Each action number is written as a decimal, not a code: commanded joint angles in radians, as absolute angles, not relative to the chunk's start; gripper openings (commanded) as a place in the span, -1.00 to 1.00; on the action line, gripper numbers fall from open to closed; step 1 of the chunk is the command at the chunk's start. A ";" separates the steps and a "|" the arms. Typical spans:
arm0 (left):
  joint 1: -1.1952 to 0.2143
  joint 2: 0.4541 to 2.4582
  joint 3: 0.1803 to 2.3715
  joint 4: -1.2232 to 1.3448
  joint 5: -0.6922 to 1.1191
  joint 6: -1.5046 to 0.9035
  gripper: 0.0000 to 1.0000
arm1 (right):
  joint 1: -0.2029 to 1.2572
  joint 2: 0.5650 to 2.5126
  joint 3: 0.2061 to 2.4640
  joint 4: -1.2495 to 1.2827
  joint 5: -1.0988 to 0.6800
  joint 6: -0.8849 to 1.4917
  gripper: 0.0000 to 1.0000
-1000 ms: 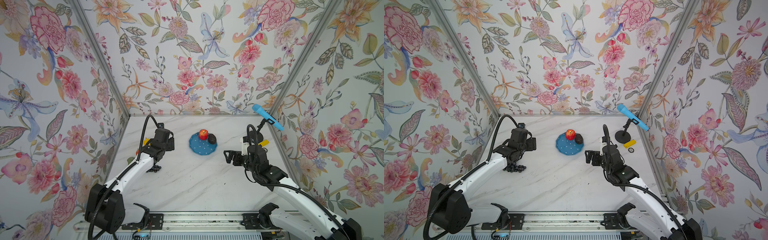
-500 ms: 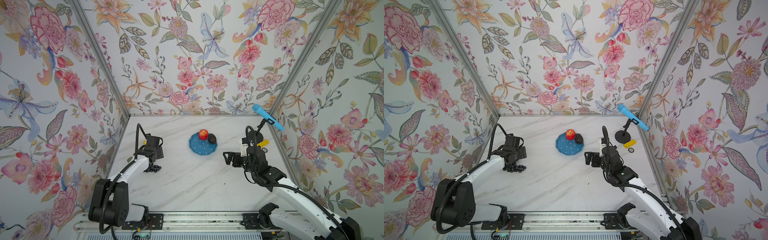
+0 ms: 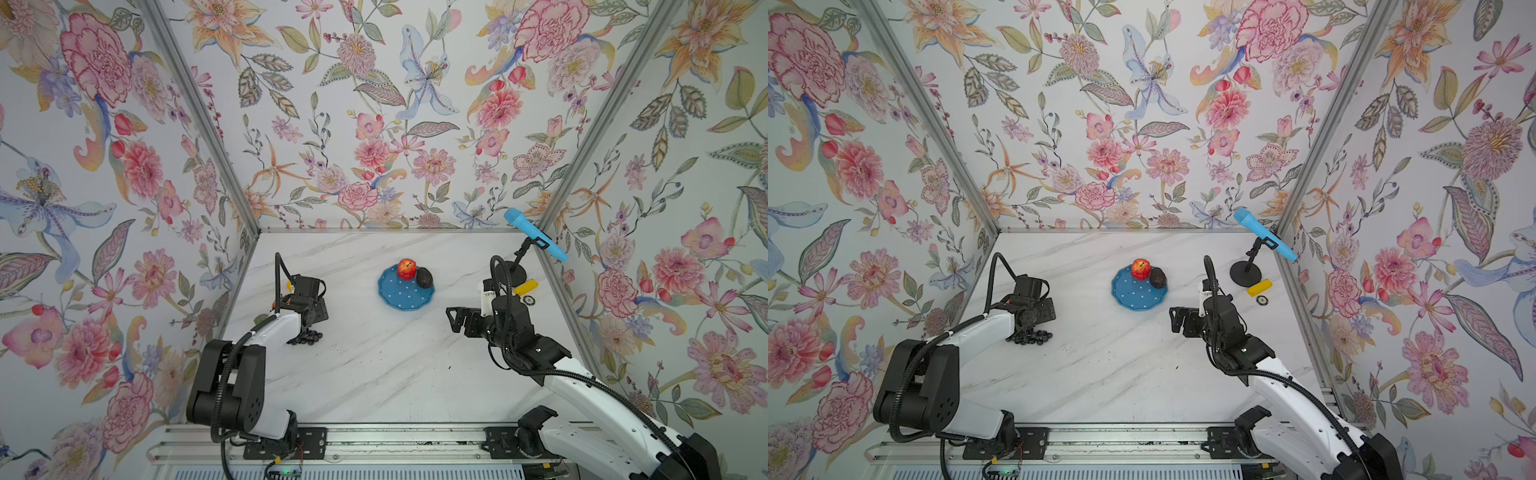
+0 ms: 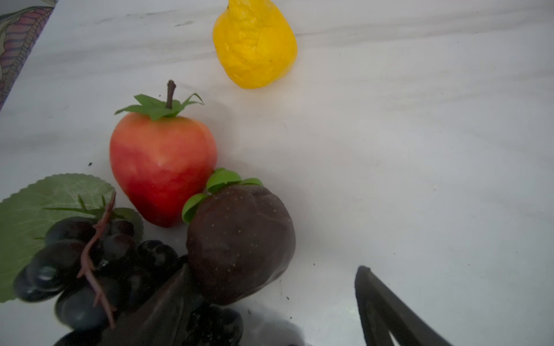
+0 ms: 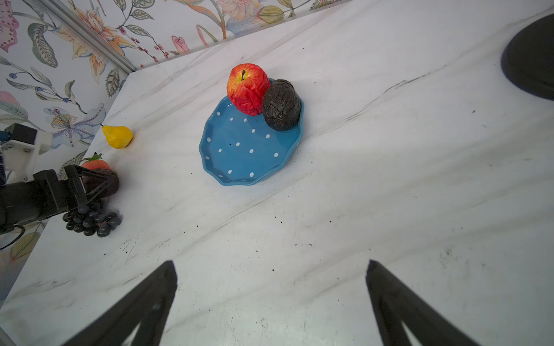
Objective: Arrange fruit in a fruit bowl
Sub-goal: Rotate the fruit at the middle-left of the table.
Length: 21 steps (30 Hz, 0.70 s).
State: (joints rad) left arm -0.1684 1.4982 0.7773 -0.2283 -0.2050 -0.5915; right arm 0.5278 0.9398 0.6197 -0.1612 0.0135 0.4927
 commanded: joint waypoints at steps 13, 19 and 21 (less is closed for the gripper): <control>-0.155 1.686 0.916 -0.190 -0.233 -0.534 0.72 | 0.528 0.925 0.606 -0.149 0.006 0.517 0.98; -0.156 1.750 0.998 -0.196 -0.229 -0.519 0.73 | 0.530 0.934 0.607 -0.140 0.000 0.522 0.98; -0.156 1.771 1.023 -0.203 -0.227 -0.515 0.73 | 0.529 0.937 0.610 -0.142 0.002 0.522 0.99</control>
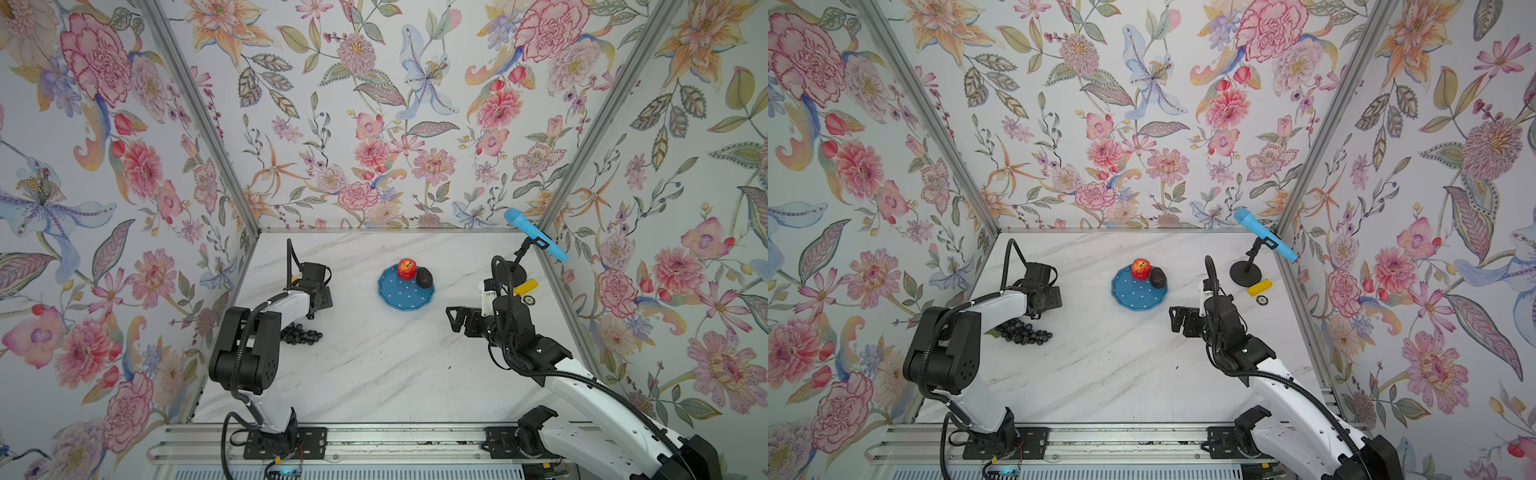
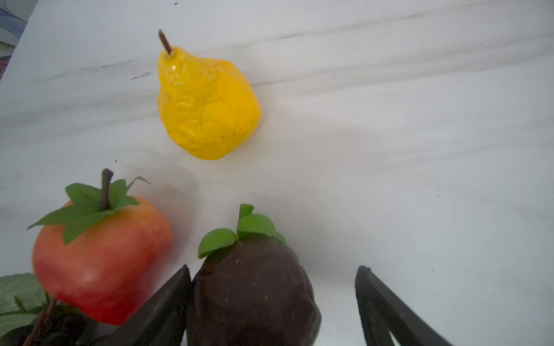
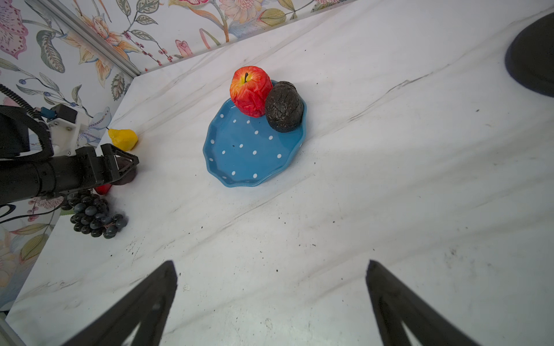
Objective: Arrange fruit in a fruit bowl
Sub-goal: Rotate the fruit at the middle-left of the table.
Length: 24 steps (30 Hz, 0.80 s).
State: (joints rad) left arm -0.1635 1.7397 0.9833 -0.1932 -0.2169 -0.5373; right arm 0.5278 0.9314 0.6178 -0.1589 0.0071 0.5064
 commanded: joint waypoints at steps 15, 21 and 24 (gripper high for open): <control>-0.164 1.717 0.989 -0.241 -0.265 -0.500 0.92 | 0.531 0.963 0.614 -0.123 -0.002 0.526 0.98; -0.159 1.755 0.993 -0.230 -0.249 -0.504 0.86 | 0.532 0.947 0.620 -0.142 0.002 0.522 0.99; -0.160 1.763 0.991 -0.223 -0.243 -0.508 0.78 | 0.533 0.935 0.614 -0.150 0.010 0.522 0.98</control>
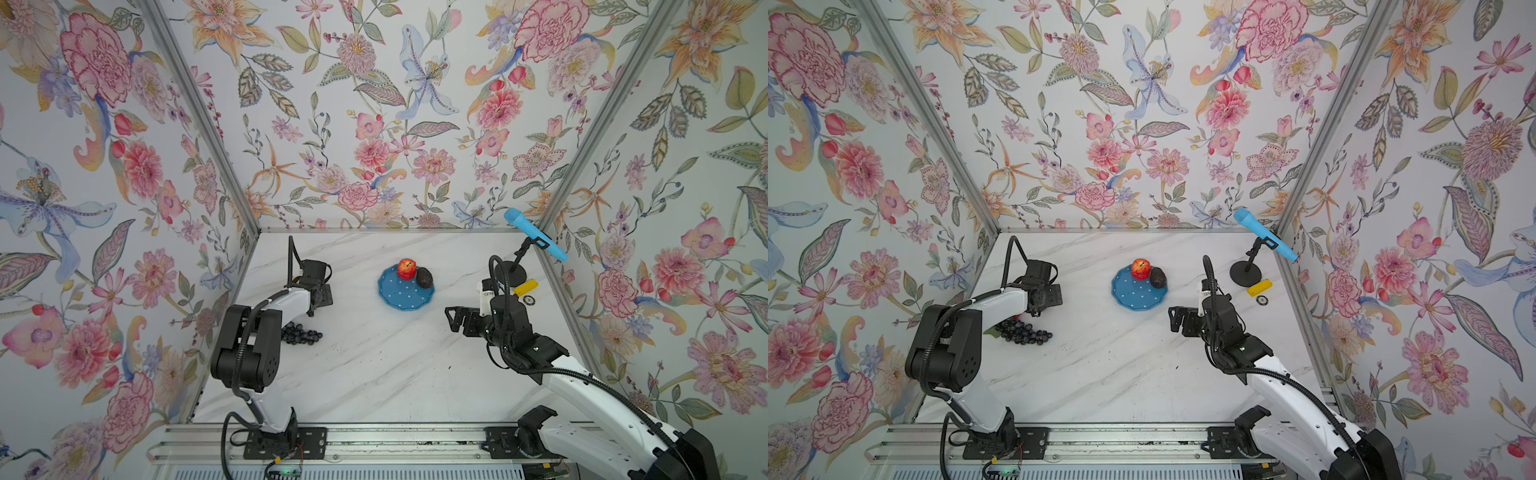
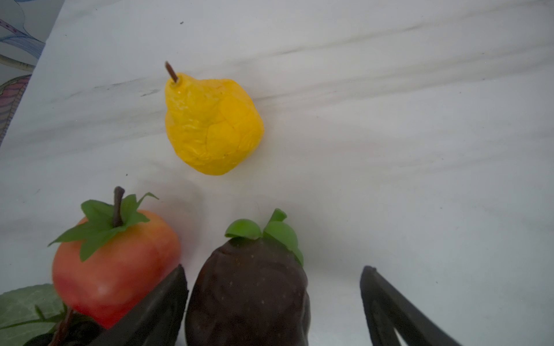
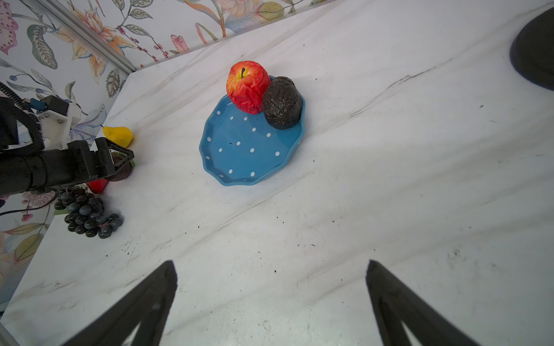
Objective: Arrange fruit in a fruit bowl
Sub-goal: Rotate the fruit at the middle-left of the table, then pick up the fruit from the middle-left of the table.
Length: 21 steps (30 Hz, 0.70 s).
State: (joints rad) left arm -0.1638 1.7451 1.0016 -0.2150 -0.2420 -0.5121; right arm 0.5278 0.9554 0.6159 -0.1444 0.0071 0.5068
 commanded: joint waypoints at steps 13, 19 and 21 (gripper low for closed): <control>-0.160 1.789 0.983 -0.215 -0.247 -0.502 0.61 | 0.533 0.935 0.614 -0.151 0.009 0.522 0.98; -0.158 1.806 0.983 -0.203 -0.243 -0.506 0.48 | 0.532 0.929 0.611 -0.156 0.009 0.522 0.98; -0.158 1.803 0.980 -0.197 -0.235 -0.506 0.41 | 0.533 0.925 0.611 -0.155 0.013 0.522 0.98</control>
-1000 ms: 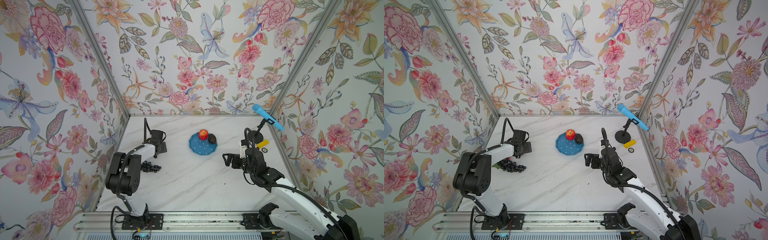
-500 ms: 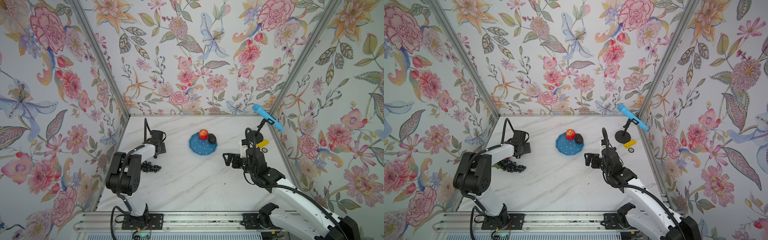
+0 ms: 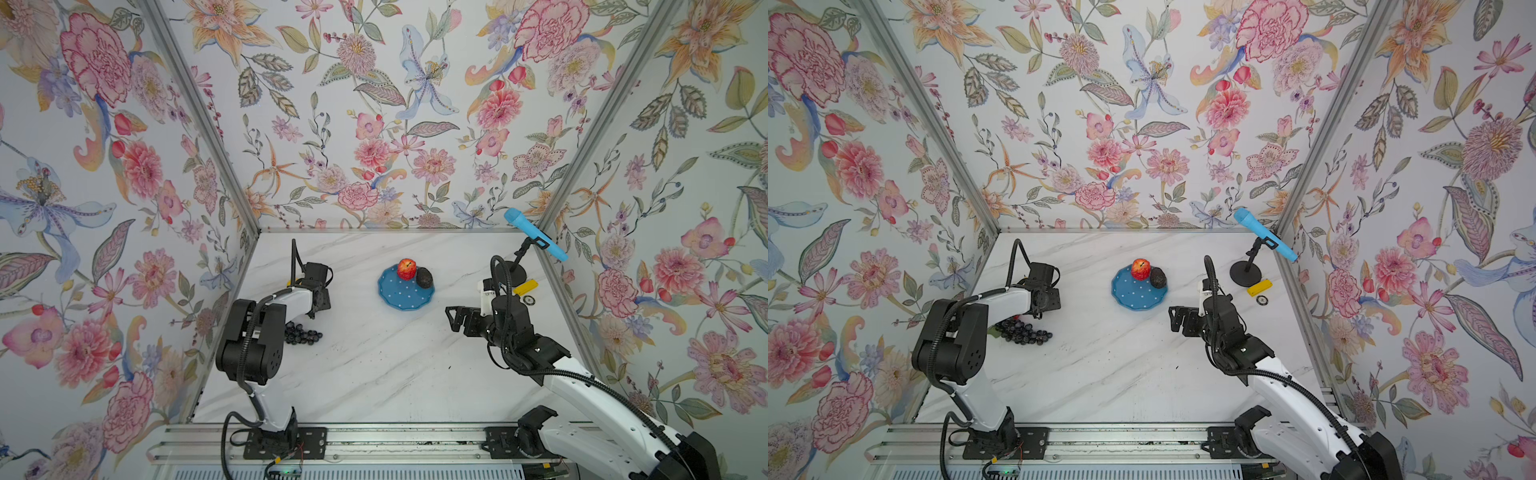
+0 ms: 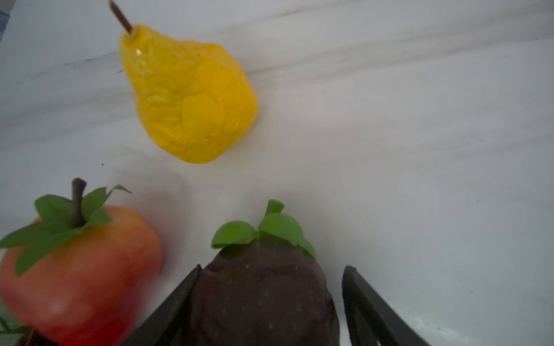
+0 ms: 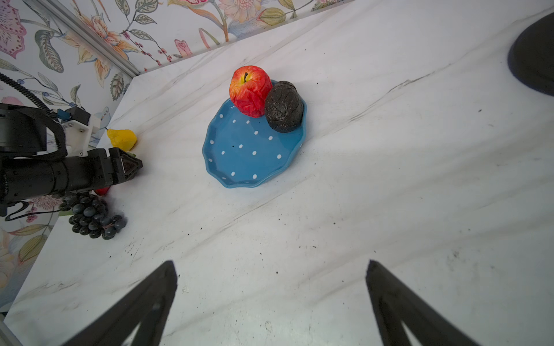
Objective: Arrange fruit in a fruit bowl
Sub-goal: Pick up the fruit from the middle-left of the table.
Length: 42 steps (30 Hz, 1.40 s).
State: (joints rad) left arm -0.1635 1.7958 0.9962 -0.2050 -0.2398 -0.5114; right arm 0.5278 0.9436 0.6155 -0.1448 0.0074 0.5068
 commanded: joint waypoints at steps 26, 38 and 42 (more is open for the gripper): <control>-0.461 1.496 0.868 0.201 0.080 -0.218 0.10 | 0.533 0.940 0.683 -0.189 -0.026 0.543 0.98; -0.676 1.446 0.679 0.639 0.348 -0.041 0.12 | 0.535 0.978 0.762 -0.193 -0.138 0.596 0.98; -0.717 1.443 0.640 0.727 0.408 -0.006 0.13 | 0.536 1.006 0.770 -0.164 -0.212 0.598 0.92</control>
State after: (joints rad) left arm -0.6968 1.4734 0.6605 0.5709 0.3176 -0.0650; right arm 0.5289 0.9867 0.7387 -0.1848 -0.1463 0.5777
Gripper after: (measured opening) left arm 0.584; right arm 0.964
